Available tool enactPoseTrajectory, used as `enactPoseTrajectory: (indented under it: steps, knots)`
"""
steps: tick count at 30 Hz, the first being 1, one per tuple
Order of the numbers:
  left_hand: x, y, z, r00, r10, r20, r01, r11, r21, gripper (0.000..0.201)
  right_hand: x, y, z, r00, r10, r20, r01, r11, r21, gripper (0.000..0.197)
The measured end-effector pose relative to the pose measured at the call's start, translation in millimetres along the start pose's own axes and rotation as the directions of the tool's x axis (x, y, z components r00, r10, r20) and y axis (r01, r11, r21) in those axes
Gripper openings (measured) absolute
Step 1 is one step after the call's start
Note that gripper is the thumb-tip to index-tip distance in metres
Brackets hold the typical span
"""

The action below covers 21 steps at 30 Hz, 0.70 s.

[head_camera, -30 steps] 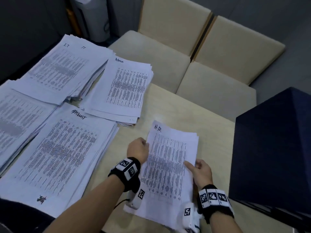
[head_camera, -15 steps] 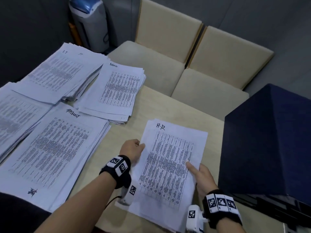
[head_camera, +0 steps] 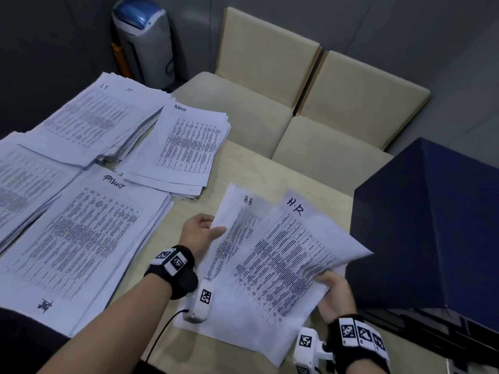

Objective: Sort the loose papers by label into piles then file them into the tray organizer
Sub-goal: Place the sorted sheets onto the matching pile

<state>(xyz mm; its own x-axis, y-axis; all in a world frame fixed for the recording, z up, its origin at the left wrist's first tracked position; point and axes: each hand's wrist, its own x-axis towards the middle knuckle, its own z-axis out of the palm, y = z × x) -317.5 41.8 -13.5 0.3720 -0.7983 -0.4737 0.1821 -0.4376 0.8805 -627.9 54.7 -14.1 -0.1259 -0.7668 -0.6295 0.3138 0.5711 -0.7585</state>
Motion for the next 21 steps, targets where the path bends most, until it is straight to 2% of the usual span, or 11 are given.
enactPoseTrajectory:
  steps: [3,5,7,9,12,13,17,19,21]
  knots:
    - [-7.1,18.3,1.4,0.972,0.002,0.234,0.02,0.995,-0.093,0.033,3.1,-0.4,7.9,0.998,0.059,0.029,-0.058,0.997,-0.045,0.025]
    - [-8.6,27.9,0.9,0.914,-0.023,0.405,0.094,0.983,-0.157,0.043,5.7,-4.5,12.9,0.998,0.064,0.025,-0.062,0.996,-0.063,0.012]
    - [-9.2,34.0,0.7,0.865,-0.019,0.502,0.135,0.971,-0.196,0.052,12.0,-5.7,14.7,0.997,0.058,0.053,-0.054,0.996,-0.071,0.019]
    - [-8.1,36.9,-0.5,0.853,-0.006,0.522,0.134,0.969,-0.208,0.059,11.9,-8.7,22.9,0.994,0.061,0.091,-0.053,0.995,-0.083,0.021]
    - [-4.1,36.7,-6.6,0.865,-0.008,0.502,0.113,0.977,-0.18,0.071,11.6,-10.3,32.9,0.99,0.037,0.135,-0.027,0.997,-0.074,0.011]
    - [-2.3,36.1,-9.6,0.864,-0.016,0.503,0.115,0.979,-0.167,0.072,12.5,-10.0,35.2,0.99,0.029,0.14,-0.02,0.998,-0.061,0.014]
    - [-4.7,38.9,-15.8,0.803,-0.076,0.591,0.218,0.961,-0.173,0.063,13.2,-3.6,43.2,0.977,0.049,0.207,-0.053,0.999,0.012,0.052]
    - [-8.1,43.7,-14.1,0.792,-0.081,0.605,0.245,0.95,-0.193,0.046,13.5,-0.8,47.4,0.979,0.06,0.193,-0.064,0.998,0.017,0.054]
    - [-10.3,48.5,-11.5,0.821,-0.074,0.566,0.231,0.95,-0.211,0.043,13.9,0.1,50.5,0.982,0.048,0.183,-0.048,0.999,-0.004,0.049]
